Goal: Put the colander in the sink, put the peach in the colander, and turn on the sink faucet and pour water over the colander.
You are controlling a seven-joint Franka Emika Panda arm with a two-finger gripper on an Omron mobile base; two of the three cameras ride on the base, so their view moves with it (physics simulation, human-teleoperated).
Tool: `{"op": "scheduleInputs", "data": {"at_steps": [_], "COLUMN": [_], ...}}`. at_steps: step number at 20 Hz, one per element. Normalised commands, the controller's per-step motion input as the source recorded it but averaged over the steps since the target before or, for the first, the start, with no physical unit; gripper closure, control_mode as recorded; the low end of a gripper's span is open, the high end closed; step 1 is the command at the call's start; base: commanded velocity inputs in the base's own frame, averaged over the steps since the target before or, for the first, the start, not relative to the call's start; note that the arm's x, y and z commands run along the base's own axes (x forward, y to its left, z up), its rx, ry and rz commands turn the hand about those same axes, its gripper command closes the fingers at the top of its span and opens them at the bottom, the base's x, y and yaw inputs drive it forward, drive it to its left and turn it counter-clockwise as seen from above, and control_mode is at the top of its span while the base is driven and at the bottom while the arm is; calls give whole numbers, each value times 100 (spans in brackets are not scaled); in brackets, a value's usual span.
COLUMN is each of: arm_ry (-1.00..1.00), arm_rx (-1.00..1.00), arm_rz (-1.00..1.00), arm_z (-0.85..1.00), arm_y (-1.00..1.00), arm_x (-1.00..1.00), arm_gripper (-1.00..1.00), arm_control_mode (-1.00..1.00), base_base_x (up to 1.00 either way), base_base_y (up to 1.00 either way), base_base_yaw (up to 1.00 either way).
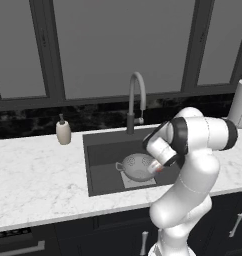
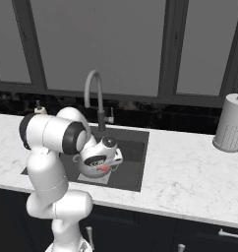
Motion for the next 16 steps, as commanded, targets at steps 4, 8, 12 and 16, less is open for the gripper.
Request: {"op": "scheduleInputs", "data": {"at_steps": [4,8,12,16], "arm_ry": [1,0,0,0], "arm_rx": [0,0,0,0], "arm_rz": [2,2,1,1], "arm_z": [0,0,-1,-22], "arm_y": [12,17,9,0], "arm_x": [3,20,33,20], "arm_gripper": [100,100,100,100], "arm_control_mode": [-100,-100,-100,-100], "base_base_x": [0,0,0,0], "base_base_y": [0,0,0,0], "base_base_yaw": [0,0,0,0]}}
